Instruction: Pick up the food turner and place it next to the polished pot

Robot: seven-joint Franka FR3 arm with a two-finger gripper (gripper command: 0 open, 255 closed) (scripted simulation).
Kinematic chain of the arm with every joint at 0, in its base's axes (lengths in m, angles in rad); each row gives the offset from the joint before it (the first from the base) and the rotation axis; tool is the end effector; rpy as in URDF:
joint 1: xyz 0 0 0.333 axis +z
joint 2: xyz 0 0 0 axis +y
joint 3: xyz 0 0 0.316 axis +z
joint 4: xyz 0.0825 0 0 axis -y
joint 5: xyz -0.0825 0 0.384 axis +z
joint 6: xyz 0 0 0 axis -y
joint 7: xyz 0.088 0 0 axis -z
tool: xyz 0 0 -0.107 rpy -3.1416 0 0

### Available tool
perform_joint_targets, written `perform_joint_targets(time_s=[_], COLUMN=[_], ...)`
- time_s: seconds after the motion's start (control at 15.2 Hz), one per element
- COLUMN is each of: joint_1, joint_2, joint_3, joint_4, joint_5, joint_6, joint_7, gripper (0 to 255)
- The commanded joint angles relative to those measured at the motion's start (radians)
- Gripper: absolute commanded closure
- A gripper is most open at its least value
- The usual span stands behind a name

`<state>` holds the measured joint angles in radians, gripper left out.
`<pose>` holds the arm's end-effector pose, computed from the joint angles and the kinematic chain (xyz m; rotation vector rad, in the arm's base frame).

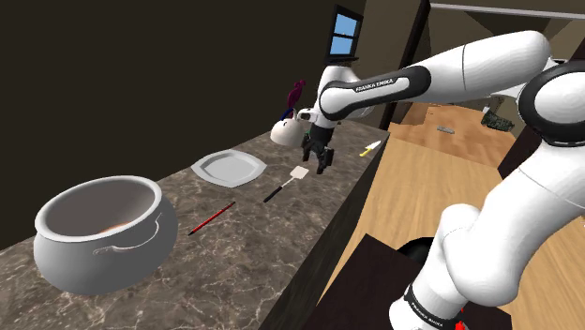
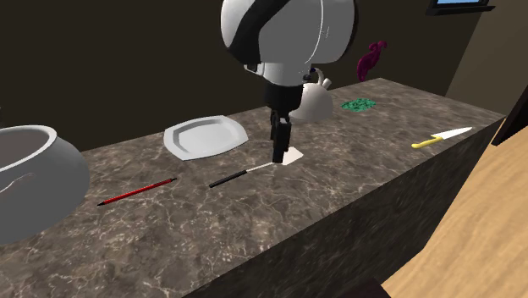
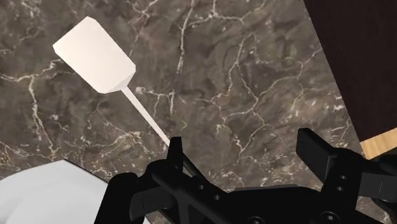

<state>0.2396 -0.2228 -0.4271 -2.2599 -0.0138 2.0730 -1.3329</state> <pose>0.4752 -0.0969 0.4468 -2.5871 -1.6960 -0.1032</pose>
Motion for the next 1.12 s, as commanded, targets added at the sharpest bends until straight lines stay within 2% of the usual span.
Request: perform_joint_targets(time_s=[0.0,0.2,0.46,1.06], joint_1=[0.023,0.038,0.028,0.021], joint_2=[0.099,0.236,0.407,0.459], joint_3=[-0.031,-0.045,-0.023,-0.008], joint_4=[0.063,0.149,0.271,0.228], joint_5=[0.039,0.105,0.183,0.218], joint_6=[0.02,0.044,0.057,0.146], joint_7=[-0.156,-0.362,-0.609,-0.632], gripper=[0,0,0,0])
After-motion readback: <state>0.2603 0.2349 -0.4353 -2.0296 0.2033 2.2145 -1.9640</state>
